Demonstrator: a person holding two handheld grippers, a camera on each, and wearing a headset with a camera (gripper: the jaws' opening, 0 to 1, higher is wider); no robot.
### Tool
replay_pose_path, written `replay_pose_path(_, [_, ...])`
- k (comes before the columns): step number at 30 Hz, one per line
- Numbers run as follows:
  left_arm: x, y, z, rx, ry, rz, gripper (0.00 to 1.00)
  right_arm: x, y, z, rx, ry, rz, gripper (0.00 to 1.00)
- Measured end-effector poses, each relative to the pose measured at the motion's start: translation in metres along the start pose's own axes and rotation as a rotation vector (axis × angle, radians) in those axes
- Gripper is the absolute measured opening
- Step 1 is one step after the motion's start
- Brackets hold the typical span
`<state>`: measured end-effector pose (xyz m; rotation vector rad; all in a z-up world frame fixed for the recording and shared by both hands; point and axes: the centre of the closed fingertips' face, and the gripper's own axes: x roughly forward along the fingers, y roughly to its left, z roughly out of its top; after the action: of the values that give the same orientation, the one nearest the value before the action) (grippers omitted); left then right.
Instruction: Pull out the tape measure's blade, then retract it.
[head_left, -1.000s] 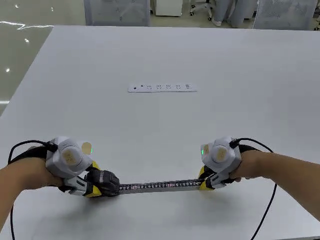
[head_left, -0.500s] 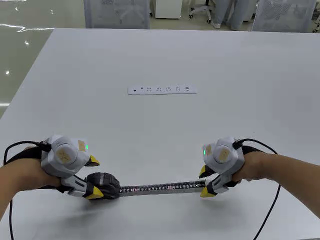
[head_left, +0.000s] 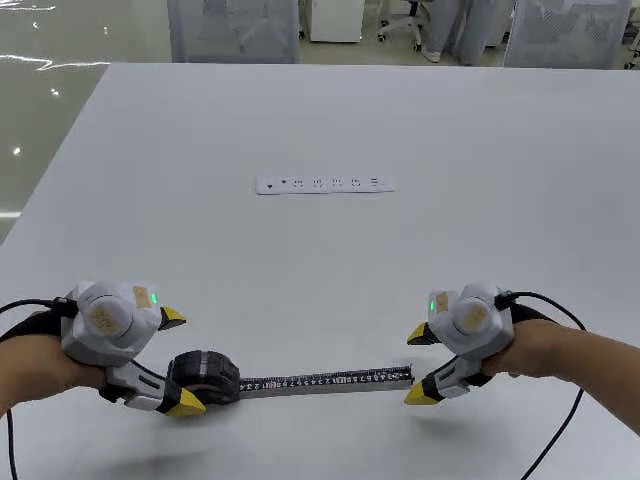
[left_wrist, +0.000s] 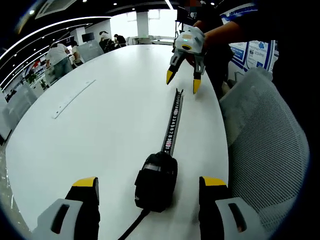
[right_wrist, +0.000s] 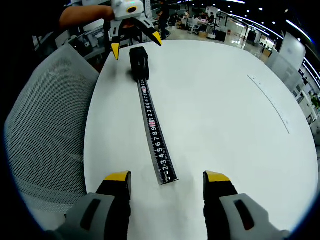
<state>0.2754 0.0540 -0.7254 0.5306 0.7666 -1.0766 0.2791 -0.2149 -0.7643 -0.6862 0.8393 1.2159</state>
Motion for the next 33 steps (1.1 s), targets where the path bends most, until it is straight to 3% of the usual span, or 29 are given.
replay_pose_path(4, [-0.004, 0.003, 0.001, -0.040, -0.039, 0.036, 0.86, -0.003, 0.002, 0.004, 0.038, -0.037, -0.024, 0.63])
replay_pose_path(7, [-0.008, 0.005, 0.002, -0.101, -0.075, 0.059, 0.90, -0.008, 0.003, 0.012, 0.096, -0.112, -0.064, 0.69])
replay_pose_path(12, [-0.017, 0.012, -0.001, -0.220, -0.124, 0.114, 0.98, -0.018, 0.004, 0.010, 0.157, -0.155, -0.110, 0.74])
replay_pose_path(17, [-0.021, 0.010, -0.009, -0.271, -0.150, 0.154, 1.00, -0.027, 0.006, 0.004, 0.217, -0.201, -0.155, 0.77])
replay_pose_path(18, [-0.022, 0.010, -0.008, -0.291, -0.169, 0.156, 1.00, -0.029, 0.006, 0.003, 0.231, -0.211, -0.168, 0.79])
replay_pose_path(20, [-0.027, 0.009, -0.001, -0.357, -0.255, 0.162, 1.00, -0.034, 0.006, 0.001, 0.254, -0.240, -0.197, 0.81])
replay_pose_path(21, [-0.029, 0.009, -0.001, -0.368, -0.272, 0.170, 1.00, -0.036, 0.006, 0.000, 0.268, -0.253, -0.211, 0.82])
replay_pose_path(23, [-0.033, 0.009, -0.010, -0.392, -0.261, 0.204, 1.00, -0.042, 0.005, 0.001, 0.276, -0.305, -0.252, 0.84])
replay_pose_path(25, [-0.037, 0.008, -0.010, -0.431, -0.307, 0.217, 1.00, -0.045, 0.009, -0.006, 0.302, -0.306, -0.264, 0.87])
replay_pose_path(31, [-0.046, 0.004, -0.028, -0.390, -0.296, 0.285, 1.00, -0.056, 0.016, -0.023, 0.337, -0.324, -0.305, 0.93])
replay_pose_path(33, [-0.049, 0.001, -0.035, -0.412, -0.304, 0.288, 1.00, -0.061, 0.019, -0.028, 0.357, -0.345, -0.316, 0.94])
